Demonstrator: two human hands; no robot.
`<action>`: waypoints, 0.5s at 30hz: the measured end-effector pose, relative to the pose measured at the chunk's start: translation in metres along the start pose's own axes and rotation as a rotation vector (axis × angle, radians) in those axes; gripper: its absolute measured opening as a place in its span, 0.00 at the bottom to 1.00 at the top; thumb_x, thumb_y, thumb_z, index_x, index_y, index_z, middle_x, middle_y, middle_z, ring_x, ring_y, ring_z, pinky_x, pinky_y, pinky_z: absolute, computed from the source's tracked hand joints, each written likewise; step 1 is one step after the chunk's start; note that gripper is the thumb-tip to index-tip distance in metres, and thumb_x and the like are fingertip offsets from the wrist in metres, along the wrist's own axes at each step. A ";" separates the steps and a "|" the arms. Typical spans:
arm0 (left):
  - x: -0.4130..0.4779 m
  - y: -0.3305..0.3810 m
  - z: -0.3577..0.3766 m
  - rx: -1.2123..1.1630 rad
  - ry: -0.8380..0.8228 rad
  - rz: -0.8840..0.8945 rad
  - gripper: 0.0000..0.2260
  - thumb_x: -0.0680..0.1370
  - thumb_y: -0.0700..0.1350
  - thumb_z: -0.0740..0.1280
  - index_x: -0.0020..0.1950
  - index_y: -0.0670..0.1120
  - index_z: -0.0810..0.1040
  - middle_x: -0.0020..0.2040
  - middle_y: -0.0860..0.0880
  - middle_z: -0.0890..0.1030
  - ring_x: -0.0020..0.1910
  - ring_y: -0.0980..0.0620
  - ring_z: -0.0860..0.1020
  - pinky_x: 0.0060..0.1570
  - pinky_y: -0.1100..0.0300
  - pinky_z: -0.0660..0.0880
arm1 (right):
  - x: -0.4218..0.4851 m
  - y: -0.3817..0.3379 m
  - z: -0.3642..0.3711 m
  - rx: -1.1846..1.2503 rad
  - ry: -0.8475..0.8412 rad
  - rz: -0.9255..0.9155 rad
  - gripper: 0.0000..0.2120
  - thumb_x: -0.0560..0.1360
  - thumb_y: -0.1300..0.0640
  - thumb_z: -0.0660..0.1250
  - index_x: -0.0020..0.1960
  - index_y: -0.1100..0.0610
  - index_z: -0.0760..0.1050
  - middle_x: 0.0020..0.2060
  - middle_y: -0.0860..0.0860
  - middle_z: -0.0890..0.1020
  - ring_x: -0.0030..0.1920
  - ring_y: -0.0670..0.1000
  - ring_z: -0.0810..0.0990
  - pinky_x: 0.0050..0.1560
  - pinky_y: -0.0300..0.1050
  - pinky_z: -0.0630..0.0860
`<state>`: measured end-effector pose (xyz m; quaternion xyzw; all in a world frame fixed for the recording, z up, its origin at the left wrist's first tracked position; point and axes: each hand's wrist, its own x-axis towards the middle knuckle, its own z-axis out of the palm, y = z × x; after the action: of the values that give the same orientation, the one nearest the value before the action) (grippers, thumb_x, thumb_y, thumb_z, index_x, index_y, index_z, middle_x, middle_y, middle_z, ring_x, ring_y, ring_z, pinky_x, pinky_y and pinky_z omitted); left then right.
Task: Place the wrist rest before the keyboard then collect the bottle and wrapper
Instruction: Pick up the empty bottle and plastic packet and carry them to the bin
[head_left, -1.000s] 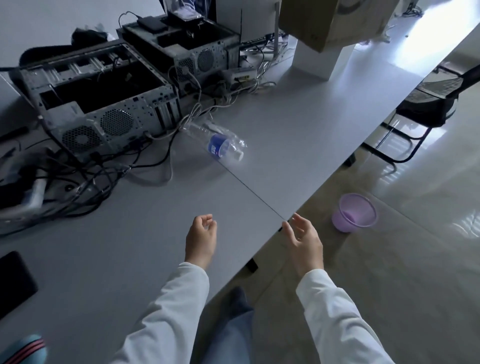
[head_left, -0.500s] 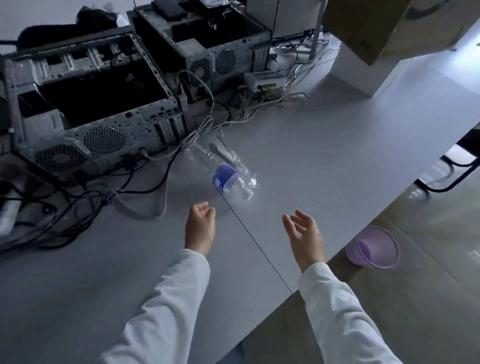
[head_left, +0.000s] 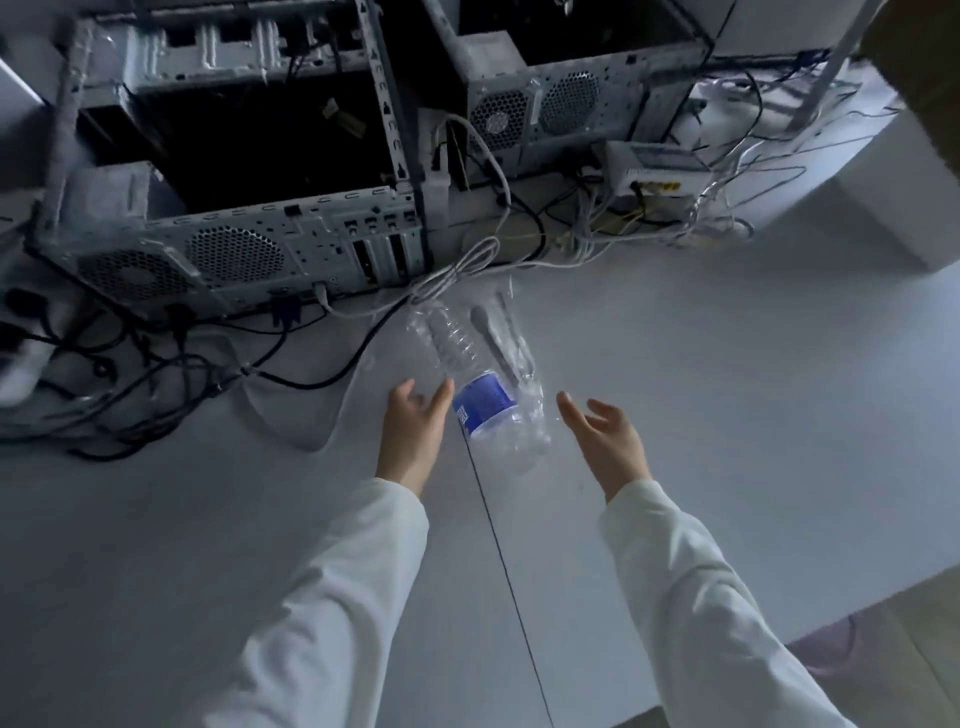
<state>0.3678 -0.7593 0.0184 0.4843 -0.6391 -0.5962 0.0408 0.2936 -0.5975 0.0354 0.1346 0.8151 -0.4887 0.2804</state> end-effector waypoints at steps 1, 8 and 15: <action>0.004 0.002 0.005 -0.012 0.024 -0.021 0.31 0.74 0.53 0.64 0.71 0.40 0.60 0.67 0.40 0.73 0.65 0.42 0.72 0.67 0.50 0.67 | 0.013 -0.006 0.002 -0.022 -0.034 0.004 0.32 0.69 0.43 0.68 0.67 0.58 0.67 0.63 0.56 0.77 0.62 0.53 0.75 0.54 0.38 0.66; 0.027 0.006 0.036 -0.057 0.159 -0.118 0.31 0.72 0.55 0.65 0.66 0.35 0.65 0.59 0.39 0.76 0.56 0.42 0.75 0.57 0.53 0.70 | 0.080 -0.033 0.021 -0.206 -0.228 -0.022 0.35 0.66 0.38 0.68 0.67 0.56 0.65 0.61 0.53 0.78 0.61 0.53 0.76 0.54 0.39 0.66; 0.036 0.008 0.048 -0.078 0.220 -0.155 0.28 0.68 0.54 0.72 0.61 0.40 0.70 0.57 0.41 0.78 0.55 0.45 0.78 0.54 0.57 0.71 | 0.100 -0.040 0.038 -0.370 -0.307 -0.084 0.32 0.65 0.40 0.70 0.62 0.57 0.71 0.56 0.54 0.80 0.58 0.54 0.78 0.60 0.46 0.71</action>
<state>0.3142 -0.7505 -0.0075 0.5926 -0.5678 -0.5653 0.0831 0.2059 -0.6555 -0.0087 -0.0290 0.8433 -0.3572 0.4005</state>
